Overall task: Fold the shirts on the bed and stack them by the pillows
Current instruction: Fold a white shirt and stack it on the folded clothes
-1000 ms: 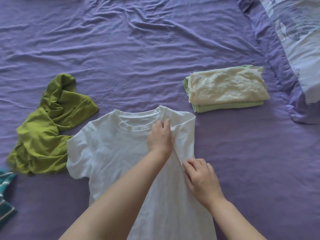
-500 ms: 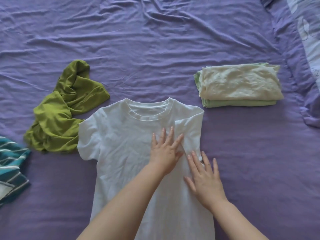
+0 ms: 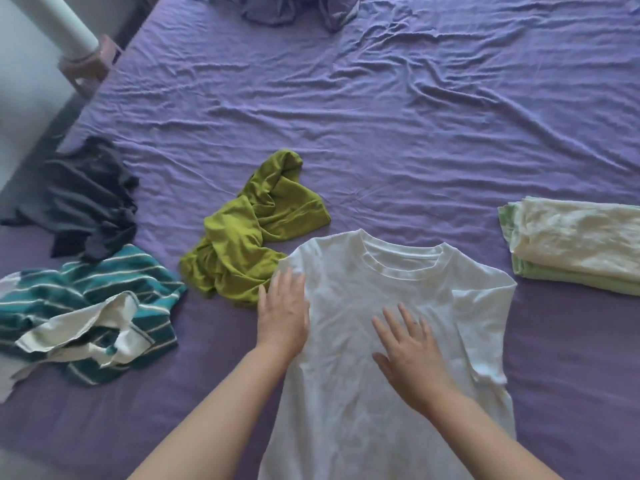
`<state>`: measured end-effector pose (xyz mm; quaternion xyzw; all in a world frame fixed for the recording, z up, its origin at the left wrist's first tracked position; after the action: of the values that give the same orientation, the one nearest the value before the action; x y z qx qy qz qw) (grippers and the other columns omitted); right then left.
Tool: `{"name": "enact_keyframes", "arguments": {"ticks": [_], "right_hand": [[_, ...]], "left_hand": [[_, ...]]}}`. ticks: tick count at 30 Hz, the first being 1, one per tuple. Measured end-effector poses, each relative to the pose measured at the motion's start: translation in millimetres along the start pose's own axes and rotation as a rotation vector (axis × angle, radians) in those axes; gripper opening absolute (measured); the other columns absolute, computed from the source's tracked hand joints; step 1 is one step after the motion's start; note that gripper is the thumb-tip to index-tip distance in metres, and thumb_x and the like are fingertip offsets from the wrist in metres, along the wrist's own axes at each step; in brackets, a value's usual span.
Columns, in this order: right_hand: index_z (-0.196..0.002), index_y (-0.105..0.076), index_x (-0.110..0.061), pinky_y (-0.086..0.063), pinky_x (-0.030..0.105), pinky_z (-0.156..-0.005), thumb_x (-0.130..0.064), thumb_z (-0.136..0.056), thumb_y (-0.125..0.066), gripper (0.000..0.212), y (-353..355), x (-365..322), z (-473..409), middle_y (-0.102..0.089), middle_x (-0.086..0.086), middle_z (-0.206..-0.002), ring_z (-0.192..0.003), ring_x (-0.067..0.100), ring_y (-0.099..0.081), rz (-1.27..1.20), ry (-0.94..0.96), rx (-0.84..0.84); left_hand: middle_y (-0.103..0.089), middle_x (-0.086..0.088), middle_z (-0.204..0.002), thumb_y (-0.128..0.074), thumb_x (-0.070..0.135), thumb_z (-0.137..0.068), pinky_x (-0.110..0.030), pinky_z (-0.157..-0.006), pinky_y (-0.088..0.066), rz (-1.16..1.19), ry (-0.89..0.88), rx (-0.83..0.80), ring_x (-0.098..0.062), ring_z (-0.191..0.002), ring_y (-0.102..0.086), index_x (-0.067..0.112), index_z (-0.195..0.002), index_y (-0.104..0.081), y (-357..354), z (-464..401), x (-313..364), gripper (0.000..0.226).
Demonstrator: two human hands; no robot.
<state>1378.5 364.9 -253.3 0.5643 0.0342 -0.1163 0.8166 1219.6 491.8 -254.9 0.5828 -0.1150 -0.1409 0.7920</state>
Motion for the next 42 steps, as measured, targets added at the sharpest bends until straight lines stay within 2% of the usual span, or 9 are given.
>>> {"name": "enact_keyframes", "arguments": {"ticks": [3,7,12,18,25,30,33,36,42], "right_hand": [[-0.149,-0.009,-0.024,-0.001,0.046,-0.116,-0.042,-0.098,-0.031,0.059,2,-22,-42,-0.002,0.002,-0.159,-0.145,0.027,0.007,-0.010,0.062,-0.014],[-0.149,-0.007,-0.025,-0.002,0.044,-0.116,-0.043,-0.098,-0.029,0.058,12,-42,-90,0.000,0.000,-0.159,-0.145,0.024,0.008,-0.026,0.068,0.012],[-0.149,0.000,-0.029,-0.001,0.046,-0.116,-0.053,-0.096,-0.027,0.065,-4,-53,-126,0.004,-0.001,-0.159,-0.145,0.024,0.011,-0.046,0.022,-0.098],[-0.147,0.006,-0.036,-0.001,0.046,-0.116,-0.063,-0.090,-0.031,0.074,-21,-70,-132,0.005,-0.003,-0.159,-0.145,0.023,0.012,-0.149,0.043,-0.141],[-0.146,0.008,-0.038,0.005,0.041,-0.116,-0.064,-0.091,-0.023,0.069,-33,-47,-93,0.010,-0.005,-0.158,-0.144,0.017,0.014,-0.192,-0.145,-0.122],[-0.149,-0.001,-0.032,0.003,0.039,-0.116,-0.060,-0.093,-0.026,0.067,-30,-46,-95,0.006,-0.004,-0.158,-0.145,0.016,0.010,-0.211,-0.183,-0.112],[-0.148,-0.015,-0.027,-0.010,0.036,-0.115,-0.053,-0.094,-0.037,0.065,-14,-40,-87,-0.009,-0.003,-0.158,-0.145,0.014,-0.002,-0.352,-0.254,0.023],[-0.147,-0.025,-0.020,-0.017,0.034,-0.115,-0.040,-0.096,-0.043,0.058,-3,-28,-72,-0.024,0.000,-0.154,-0.143,0.016,-0.017,-0.429,-0.307,0.136],[-0.143,-0.033,-0.013,-0.030,0.037,-0.108,-0.024,-0.096,-0.048,0.050,-11,-16,-54,-0.043,0.005,-0.142,-0.132,0.022,-0.039,-0.559,-0.337,0.168]], "left_hand": [[-0.007,0.001,-0.159,-0.032,0.030,-0.099,-0.039,-0.118,-0.006,0.023,-0.001,0.027,-0.016,-0.146,-0.002,0.021,-0.151,-0.004,15,-32,-28,0.059],[-0.032,-0.004,-0.149,-0.044,0.035,-0.096,-0.035,-0.113,-0.019,0.078,-0.137,-0.055,-0.023,-0.141,-0.018,0.017,-0.150,-0.005,20,-71,-29,0.069],[-0.062,-0.006,-0.110,-0.054,0.034,-0.087,-0.036,-0.088,-0.035,0.060,-0.074,-0.003,-0.027,-0.110,-0.046,0.015,-0.111,-0.057,23,-87,-42,0.031],[-0.050,0.004,-0.069,-0.062,0.028,-0.083,-0.024,-0.054,-0.036,0.825,-0.046,-0.192,-0.017,-0.069,-0.049,0.017,-0.075,-0.048,22,-94,-56,0.020],[-0.062,0.004,-0.104,-0.078,0.018,-0.073,-0.026,-0.077,-0.053,1.066,-0.051,-0.572,-0.011,-0.093,-0.063,0.021,-0.122,-0.046,13,-81,-50,0.058],[-0.062,-0.006,-0.091,-0.069,0.028,-0.076,-0.038,-0.074,-0.050,0.526,-0.023,-0.231,-0.024,-0.085,-0.061,0.010,-0.092,-0.053,31,-82,-62,0.029],[-0.065,-0.007,-0.075,-0.069,0.025,-0.081,-0.032,-0.054,-0.056,1.057,0.118,-0.410,-0.019,-0.057,-0.067,0.013,-0.097,-0.051,30,-73,-39,0.027],[-0.062,-0.020,-0.098,-0.057,0.017,-0.093,-0.033,-0.054,-0.058,1.509,0.166,-0.706,-0.021,-0.064,-0.070,0.020,-0.131,-0.034,22,-60,5,0.045],[-0.067,-0.007,-0.101,-0.045,0.002,-0.089,-0.034,-0.077,-0.051,0.857,0.015,-0.099,-0.021,-0.087,-0.064,0.006,-0.113,-0.061,24,-73,-14,0.028]]}}
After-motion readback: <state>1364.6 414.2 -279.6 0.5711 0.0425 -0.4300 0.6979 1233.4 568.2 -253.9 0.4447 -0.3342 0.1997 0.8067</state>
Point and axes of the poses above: each hand's wrist, its own z-axis away from the middle knuckle, its own y-axis out of the back of the hand, x = y × z, the point moved 6 cm from there along -z, towards the middle knuckle
